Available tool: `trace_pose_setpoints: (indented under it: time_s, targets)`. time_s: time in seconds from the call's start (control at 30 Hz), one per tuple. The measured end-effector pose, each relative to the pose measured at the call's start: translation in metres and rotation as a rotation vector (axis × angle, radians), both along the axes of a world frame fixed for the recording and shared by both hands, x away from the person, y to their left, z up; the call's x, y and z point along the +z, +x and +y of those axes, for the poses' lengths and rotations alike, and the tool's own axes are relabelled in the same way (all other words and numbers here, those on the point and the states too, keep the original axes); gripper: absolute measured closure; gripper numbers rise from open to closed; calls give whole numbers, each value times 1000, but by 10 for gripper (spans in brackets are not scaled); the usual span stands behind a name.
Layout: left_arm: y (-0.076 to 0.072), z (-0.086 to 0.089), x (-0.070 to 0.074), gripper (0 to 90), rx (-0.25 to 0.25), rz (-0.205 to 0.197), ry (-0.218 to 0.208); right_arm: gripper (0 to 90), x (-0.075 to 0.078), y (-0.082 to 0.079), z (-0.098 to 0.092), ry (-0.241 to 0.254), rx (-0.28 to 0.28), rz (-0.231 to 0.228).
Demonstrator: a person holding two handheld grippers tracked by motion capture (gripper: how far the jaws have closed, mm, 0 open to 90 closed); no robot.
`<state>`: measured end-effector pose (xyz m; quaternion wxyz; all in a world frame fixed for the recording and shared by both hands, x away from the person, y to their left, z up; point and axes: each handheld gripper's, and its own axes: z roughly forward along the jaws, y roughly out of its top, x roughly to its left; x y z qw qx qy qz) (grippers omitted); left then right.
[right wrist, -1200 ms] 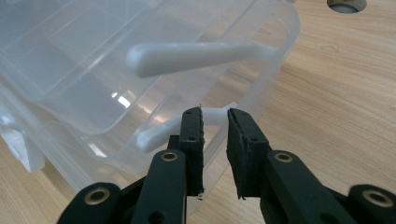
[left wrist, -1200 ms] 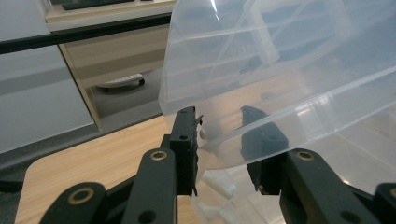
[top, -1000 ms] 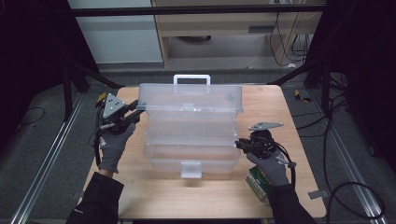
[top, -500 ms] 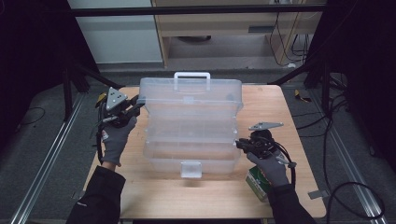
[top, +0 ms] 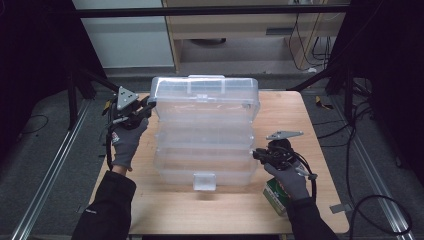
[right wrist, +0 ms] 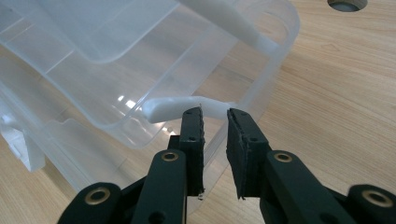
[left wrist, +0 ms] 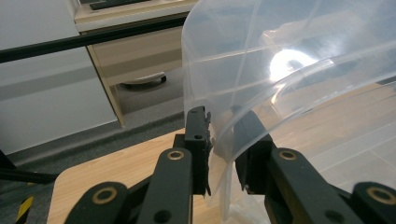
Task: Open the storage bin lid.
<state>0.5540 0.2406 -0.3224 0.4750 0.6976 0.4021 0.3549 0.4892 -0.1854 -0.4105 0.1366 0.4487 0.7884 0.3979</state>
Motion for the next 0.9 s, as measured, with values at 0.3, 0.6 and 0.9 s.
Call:
trace_pose_setpoints:
  time_s: [0.3,0.6,0.9]
  targets:
    - [14,-3,6,765,15,15,6,764,0,0,0,1,1,0]
    - [31,-8,10,769,35,29,9,762,0,0,2,-8,3,-5]
    - [44,-10,11,775,49,38,4,761,0,0,1,-5,2,-1]
